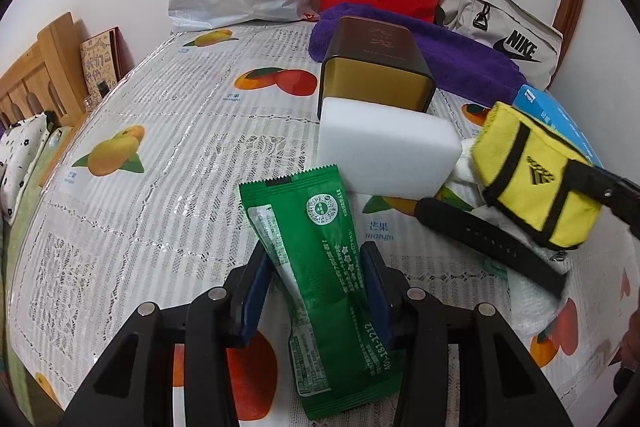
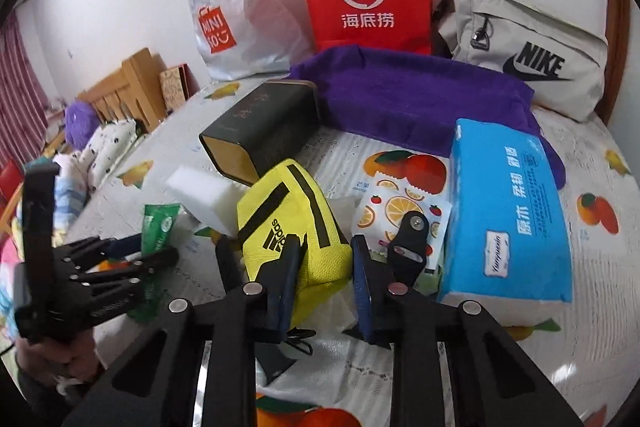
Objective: Organize soft objects
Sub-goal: 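Grasp the yellow adidas pouch with the right tool while the left tool holds the sachet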
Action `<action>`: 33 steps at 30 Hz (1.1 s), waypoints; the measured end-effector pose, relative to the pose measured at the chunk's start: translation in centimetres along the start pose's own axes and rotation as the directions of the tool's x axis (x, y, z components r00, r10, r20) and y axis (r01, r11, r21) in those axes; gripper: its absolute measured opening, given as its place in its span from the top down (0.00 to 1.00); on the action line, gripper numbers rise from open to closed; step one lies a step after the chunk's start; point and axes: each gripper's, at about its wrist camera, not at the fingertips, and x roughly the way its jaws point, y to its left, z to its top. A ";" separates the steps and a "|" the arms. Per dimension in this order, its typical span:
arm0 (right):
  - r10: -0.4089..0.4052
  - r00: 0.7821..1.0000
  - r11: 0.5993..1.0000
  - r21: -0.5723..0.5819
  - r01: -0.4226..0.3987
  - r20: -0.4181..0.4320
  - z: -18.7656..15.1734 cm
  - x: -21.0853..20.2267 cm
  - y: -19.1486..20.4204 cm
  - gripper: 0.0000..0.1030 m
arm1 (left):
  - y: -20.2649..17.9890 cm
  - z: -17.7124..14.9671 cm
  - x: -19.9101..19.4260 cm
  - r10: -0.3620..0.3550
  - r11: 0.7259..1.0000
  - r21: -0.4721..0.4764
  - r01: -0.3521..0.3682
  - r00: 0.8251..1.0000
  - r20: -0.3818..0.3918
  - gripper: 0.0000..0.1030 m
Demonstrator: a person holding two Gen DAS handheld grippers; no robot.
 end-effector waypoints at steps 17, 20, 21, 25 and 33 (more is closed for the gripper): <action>-0.169 0.986 0.971 0.169 0.169 -0.015 -5.9 -7.6 -7.2 0.76 | -0.2 -0.3 -0.2 0.017 1.000 0.002 -0.017 1.000 -0.012 0.58; -0.172 0.983 0.961 0.207 0.183 -0.066 -7.6 -6.9 -9.1 0.76 | -0.4 -0.3 -0.1 0.032 0.999 0.012 -0.032 0.999 -0.015 0.58; -0.157 0.986 0.961 0.222 0.167 -0.061 -8.1 -6.8 -9.6 0.76 | -0.5 -0.3 -0.1 0.034 0.999 0.012 -0.034 0.999 -0.016 0.58; -0.148 0.987 0.964 0.211 0.159 -0.069 -8.6 -6.7 -10.2 0.54 | -0.6 -0.2 0.0 0.043 0.999 0.014 -0.043 0.999 -0.019 0.58; -0.114 0.991 0.990 0.080 0.119 -0.065 -8.1 -6.2 -9.3 0.15 | -0.8 -0.2 0.1 0.059 0.998 0.023 -0.058 0.998 -0.019 0.57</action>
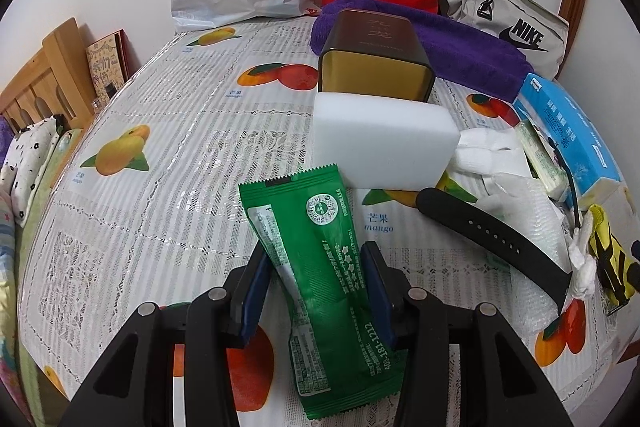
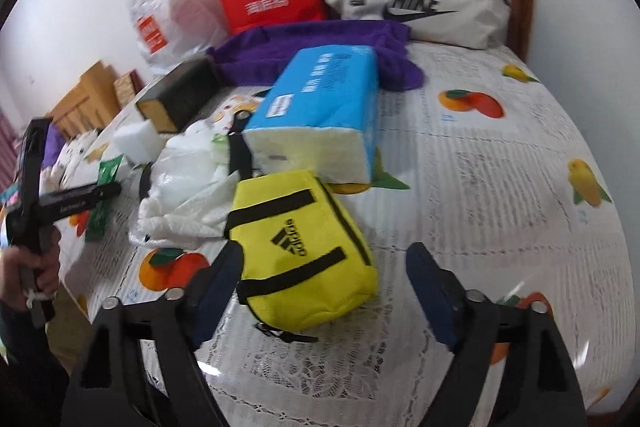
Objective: Organize soft objects
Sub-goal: 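Grasp the yellow adidas pouch with the right tool while the left tool holds the sachet, then carry the sachet and pouch onto the purple towel and open both tools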
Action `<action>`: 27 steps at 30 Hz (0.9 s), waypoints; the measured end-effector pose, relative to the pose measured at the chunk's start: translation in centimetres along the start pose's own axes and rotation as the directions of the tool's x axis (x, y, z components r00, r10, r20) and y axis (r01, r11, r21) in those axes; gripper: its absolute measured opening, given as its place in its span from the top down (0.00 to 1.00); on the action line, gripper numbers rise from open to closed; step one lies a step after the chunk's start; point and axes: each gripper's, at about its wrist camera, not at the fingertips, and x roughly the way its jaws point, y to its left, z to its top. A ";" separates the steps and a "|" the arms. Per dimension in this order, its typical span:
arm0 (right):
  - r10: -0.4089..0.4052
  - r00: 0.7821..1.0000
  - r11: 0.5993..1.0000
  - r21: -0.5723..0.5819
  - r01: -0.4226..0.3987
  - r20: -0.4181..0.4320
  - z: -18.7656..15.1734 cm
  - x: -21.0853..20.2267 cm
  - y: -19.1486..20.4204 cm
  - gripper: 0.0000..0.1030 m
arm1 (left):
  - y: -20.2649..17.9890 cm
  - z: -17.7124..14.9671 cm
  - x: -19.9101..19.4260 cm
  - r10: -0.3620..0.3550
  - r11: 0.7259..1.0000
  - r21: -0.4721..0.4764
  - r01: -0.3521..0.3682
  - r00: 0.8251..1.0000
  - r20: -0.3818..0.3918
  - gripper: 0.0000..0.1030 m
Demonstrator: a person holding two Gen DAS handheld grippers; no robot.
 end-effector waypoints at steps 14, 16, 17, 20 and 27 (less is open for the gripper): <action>-0.052 0.996 0.991 -0.125 0.042 -0.078 0.8 4.6 2.2 0.28 | 0.1 -0.1 0.1 -0.016 1.000 -0.001 0.016 1.000 0.002 0.57; -0.038 0.996 0.993 -0.113 0.028 -0.080 0.7 4.0 2.3 0.33 | 0.3 -0.1 0.1 -0.026 1.000 -0.002 0.026 1.000 0.001 0.58; -0.022 0.997 0.995 -0.098 0.014 -0.080 0.7 3.7 2.2 0.34 | 0.4 0.0 0.1 -0.034 0.999 -0.005 0.034 0.999 0.000 0.59; 0.023 0.998 0.999 -0.038 -0.026 -0.063 0.8 2.4 1.7 0.34 | 0.8 0.2 -0.1 -0.072 0.997 -0.021 0.071 0.997 -0.006 0.60; 0.019 1.000 1.000 0.014 -0.019 -0.023 2.1 -0.1 1.6 0.34 | 1.1 1.0 -1.5 -0.097 0.995 -0.014 0.097 0.995 0.014 0.60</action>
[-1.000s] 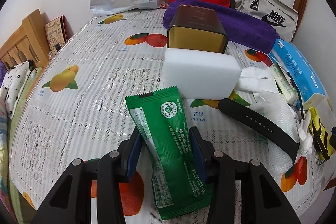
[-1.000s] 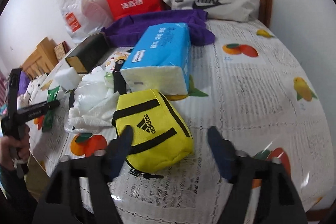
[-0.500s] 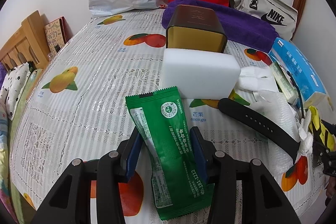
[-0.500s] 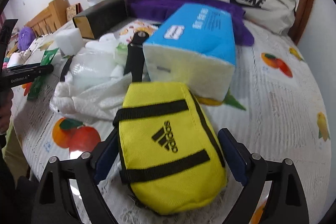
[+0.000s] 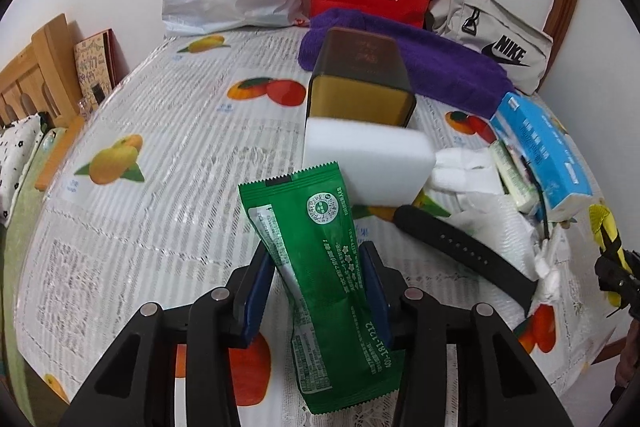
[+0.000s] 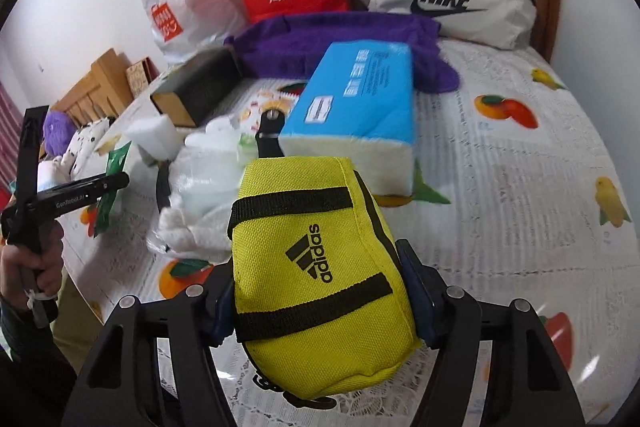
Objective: Organize soft objects
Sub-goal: 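Carry the sachet and pouch onto the purple towel and open both tools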
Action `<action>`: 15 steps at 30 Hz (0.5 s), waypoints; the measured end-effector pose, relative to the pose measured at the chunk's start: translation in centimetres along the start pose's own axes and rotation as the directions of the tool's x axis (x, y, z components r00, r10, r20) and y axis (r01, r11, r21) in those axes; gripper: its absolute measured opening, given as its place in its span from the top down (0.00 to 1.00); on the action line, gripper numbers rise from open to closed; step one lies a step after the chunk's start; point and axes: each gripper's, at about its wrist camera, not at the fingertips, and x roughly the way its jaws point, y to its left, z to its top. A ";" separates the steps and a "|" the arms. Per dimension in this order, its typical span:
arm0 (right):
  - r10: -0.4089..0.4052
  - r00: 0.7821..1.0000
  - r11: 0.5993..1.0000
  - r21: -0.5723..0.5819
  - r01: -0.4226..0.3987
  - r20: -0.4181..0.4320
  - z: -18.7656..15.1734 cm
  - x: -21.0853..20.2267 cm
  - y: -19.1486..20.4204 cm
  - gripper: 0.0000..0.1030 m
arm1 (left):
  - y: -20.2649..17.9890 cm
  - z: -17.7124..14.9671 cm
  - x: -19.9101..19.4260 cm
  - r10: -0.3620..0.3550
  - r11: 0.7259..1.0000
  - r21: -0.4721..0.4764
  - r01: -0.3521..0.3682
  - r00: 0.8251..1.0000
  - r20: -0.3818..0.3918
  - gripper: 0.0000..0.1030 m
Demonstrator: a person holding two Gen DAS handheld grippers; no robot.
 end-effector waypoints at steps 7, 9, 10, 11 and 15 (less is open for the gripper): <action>-0.006 0.999 1.000 -0.007 0.007 0.043 2.1 -1.8 1.1 0.34 | 0.8 2.1 -1.8 -0.023 1.000 -0.006 0.023 0.999 0.022 0.60; -0.005 0.999 1.000 -0.012 0.005 0.054 2.8 -2.1 1.2 0.34 | 0.9 2.9 -2.5 -0.031 1.000 -0.006 0.031 0.999 0.036 0.60; -0.005 0.998 1.000 -0.013 0.006 0.059 3.2 -2.3 1.3 0.34 | 0.9 3.3 -2.7 -0.033 0.999 -0.003 0.033 0.999 0.042 0.60; -0.004 0.998 1.000 -0.017 0.005 0.066 3.6 -2.4 1.4 0.34 | 0.9 3.7 -2.8 -0.034 0.999 -0.002 0.034 0.998 0.047 0.60; -0.012 0.996 1.000 -0.020 0.013 0.090 5.8 -2.5 1.4 0.34 | 0.7 5.6 -3.2 -0.044 0.999 0.006 0.044 0.997 0.061 0.60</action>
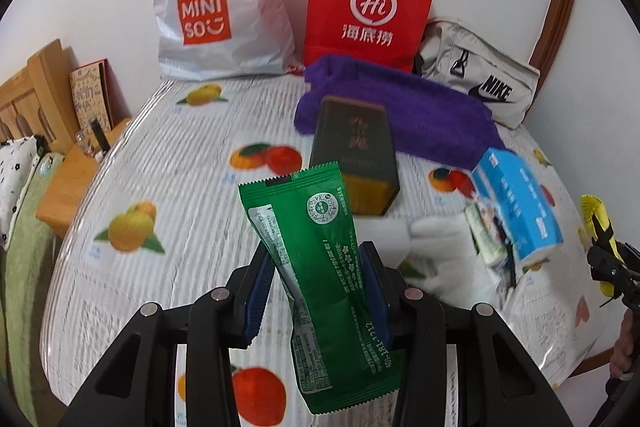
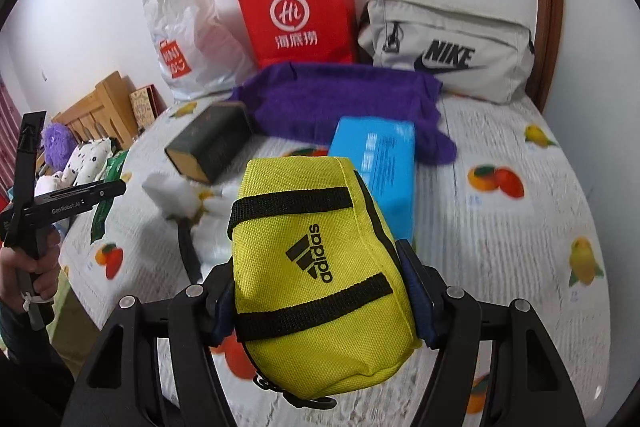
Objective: Organize soft objects
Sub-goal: 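Carry the sachet and pouch onto the purple towel and open both tools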
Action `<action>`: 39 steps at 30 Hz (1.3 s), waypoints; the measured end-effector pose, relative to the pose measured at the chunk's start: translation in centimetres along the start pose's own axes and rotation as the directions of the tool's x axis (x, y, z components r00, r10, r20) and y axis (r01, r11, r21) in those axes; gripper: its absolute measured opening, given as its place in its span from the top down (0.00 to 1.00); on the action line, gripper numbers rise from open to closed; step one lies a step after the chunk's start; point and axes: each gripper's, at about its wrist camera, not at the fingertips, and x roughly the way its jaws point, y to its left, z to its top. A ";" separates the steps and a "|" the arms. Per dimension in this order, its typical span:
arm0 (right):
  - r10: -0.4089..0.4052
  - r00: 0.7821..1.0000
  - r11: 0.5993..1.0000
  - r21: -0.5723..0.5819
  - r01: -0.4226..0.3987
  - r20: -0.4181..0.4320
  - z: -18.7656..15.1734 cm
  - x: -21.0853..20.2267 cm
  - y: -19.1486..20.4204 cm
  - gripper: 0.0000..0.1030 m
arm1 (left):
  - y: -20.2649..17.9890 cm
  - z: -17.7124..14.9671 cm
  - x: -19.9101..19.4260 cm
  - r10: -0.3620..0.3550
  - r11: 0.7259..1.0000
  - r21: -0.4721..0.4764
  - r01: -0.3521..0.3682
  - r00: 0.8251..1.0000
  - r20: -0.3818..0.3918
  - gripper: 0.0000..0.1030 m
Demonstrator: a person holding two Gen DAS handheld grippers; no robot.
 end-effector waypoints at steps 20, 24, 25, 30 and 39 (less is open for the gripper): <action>-0.053 0.998 0.999 0.010 0.053 0.035 11.3 6.0 -2.8 0.34 | -1.5 10.7 3.8 -0.006 0.999 0.037 0.005 1.000 0.019 0.60; -0.047 0.998 0.999 0.019 0.046 0.040 13.7 7.6 -3.3 0.34 | -2.3 12.9 5.6 -0.033 0.998 0.045 0.032 0.999 0.015 0.60; -0.047 0.998 0.999 0.019 0.046 0.041 14.1 8.0 -3.4 0.34 | -2.5 13.3 6.1 -0.037 0.998 0.047 0.037 0.999 0.011 0.60; -0.069 0.997 0.997 0.029 0.068 0.030 16.1 10.9 -4.3 0.34 | -3.2 15.5 8.9 -0.056 0.997 0.055 0.056 0.998 -0.013 0.60; -0.073 0.993 0.995 0.065 0.079 -0.092 16.9 17.9 -6.9 0.34 | -4.1 18.8 12.7 -0.066 0.996 0.065 0.068 0.997 -0.039 0.60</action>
